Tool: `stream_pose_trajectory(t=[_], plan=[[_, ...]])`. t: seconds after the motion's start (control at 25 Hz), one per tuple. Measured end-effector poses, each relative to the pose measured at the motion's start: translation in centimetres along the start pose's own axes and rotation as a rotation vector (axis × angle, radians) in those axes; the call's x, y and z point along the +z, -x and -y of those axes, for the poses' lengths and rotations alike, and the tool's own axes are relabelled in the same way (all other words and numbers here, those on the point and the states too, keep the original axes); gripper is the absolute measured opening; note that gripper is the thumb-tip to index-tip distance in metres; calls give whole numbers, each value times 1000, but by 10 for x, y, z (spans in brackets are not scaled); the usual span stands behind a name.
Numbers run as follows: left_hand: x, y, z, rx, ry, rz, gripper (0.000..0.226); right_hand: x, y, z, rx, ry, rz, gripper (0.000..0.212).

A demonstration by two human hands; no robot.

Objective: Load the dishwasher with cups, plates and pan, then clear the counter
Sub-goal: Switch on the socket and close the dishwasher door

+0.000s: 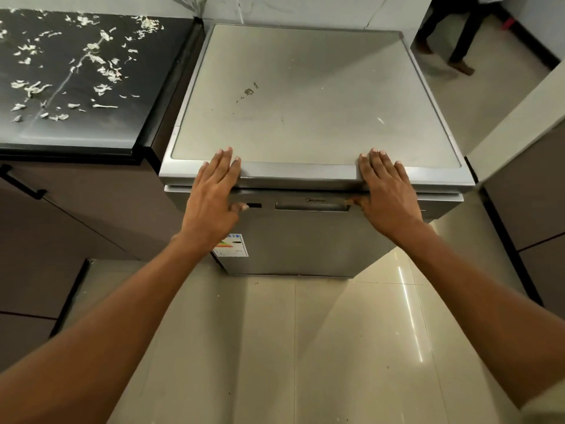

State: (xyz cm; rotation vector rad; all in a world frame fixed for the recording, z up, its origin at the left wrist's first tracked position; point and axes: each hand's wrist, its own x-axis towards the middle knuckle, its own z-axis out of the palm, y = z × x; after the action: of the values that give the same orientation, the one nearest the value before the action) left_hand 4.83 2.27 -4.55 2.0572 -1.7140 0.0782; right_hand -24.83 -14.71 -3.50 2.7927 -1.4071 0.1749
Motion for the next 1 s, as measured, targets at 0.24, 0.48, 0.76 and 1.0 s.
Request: stream_pose_trajectory(t=[0.24,0.48,0.76,1.0], plan=[[6,-24,-1,18,-207,85,81,18,2,-6,-83,20,-226,69],[6,-25,1,12,-171,17,72,30,2,-12,-132,52,-327,65],[9,-26,2,35,-199,-4,67,36,-3,-16,-156,116,-372,61],[9,-27,1,12,-189,-4,65,40,-3,-14,-147,86,-433,59]])
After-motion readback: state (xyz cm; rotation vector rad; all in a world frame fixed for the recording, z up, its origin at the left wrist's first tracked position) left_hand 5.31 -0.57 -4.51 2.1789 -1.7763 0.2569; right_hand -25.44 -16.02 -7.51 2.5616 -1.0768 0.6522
